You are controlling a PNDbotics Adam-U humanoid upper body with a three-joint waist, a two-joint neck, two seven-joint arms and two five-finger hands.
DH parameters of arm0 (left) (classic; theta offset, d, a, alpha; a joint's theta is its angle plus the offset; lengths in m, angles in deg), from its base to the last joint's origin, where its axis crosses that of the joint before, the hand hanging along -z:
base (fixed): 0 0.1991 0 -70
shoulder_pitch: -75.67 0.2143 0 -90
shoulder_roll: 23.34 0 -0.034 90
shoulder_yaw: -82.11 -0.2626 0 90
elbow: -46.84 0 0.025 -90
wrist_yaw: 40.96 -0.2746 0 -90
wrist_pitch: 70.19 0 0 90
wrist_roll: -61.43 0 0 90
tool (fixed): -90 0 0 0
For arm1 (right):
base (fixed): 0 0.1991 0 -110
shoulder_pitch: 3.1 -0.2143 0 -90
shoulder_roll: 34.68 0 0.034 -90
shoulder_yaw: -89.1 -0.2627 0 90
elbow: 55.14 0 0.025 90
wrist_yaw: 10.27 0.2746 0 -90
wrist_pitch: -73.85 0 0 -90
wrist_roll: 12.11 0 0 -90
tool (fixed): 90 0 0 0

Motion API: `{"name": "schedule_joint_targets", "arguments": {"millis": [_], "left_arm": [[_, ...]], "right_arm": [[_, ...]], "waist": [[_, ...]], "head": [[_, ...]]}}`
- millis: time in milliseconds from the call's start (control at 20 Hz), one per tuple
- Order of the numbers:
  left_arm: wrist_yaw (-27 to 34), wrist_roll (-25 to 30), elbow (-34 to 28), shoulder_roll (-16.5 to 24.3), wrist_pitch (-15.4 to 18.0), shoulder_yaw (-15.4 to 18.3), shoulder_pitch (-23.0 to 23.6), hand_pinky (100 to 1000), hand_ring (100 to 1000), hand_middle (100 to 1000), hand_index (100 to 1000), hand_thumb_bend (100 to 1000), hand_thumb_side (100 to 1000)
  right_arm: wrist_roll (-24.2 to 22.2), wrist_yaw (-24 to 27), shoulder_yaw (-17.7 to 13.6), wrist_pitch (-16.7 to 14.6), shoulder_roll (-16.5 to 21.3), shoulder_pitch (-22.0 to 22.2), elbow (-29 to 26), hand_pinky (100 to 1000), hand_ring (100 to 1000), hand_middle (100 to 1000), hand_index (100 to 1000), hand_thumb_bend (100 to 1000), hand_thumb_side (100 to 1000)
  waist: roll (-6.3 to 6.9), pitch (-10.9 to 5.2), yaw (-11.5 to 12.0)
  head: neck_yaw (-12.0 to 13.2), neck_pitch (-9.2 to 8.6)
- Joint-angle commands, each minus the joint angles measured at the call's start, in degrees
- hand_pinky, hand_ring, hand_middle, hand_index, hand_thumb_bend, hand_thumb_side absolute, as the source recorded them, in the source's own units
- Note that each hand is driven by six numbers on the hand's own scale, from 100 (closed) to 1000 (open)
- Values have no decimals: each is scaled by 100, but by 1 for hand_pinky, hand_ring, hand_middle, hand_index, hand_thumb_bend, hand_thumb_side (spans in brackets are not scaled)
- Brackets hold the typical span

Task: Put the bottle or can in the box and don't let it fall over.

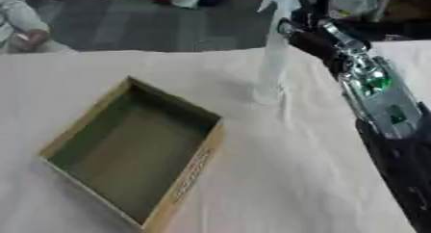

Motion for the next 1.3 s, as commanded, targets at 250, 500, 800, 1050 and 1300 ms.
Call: {"name": "schedule_joint_targets", "arguments": {"millis": [250, 500, 800, 1050, 1300], "left_arm": [[-34, -6, -86, 68, 9, 64, -1, 948, 456, 476, 695, 100, 571], [-44, 1, -94, 60, 13, 57, -2, 950, 454, 475, 694, 100, 568], [-28, 5, -95, 46, 13, 57, 6, 951, 453, 473, 693, 100, 565], [-27, 9, -104, 45, 17, 57, -8, 952, 450, 473, 692, 100, 564], [-21, 11, -112, 37, 18, 60, -13, 952, 447, 472, 690, 100, 562]], "right_arm": [[-28, 70, -62, -26, 85, -170, -9, 963, 1000, 1000, 1000, 100, 540], [-44, 22, -54, -18, 94, -234, 37, 964, 1000, 1000, 1000, 100, 539], [-54, -32, -61, 0, 83, -306, 161, 963, 1000, 1000, 1000, 100, 544], [-64, 16, -60, -13, 141, -310, 170, 961, 1000, 1000, 1000, 100, 547], [-22, 100, -61, -5, 203, -277, 133, 955, 1000, 992, 1000, 100, 551]], "waist": [[6, -50, 23], [4, -20, 44], [-5, 21, 79], [-17, 64, 116], [-26, 122, 177]], "head": [[0, -41], [-9, -77], [-31, -123], [-78, -127], [-128, -161]]}}
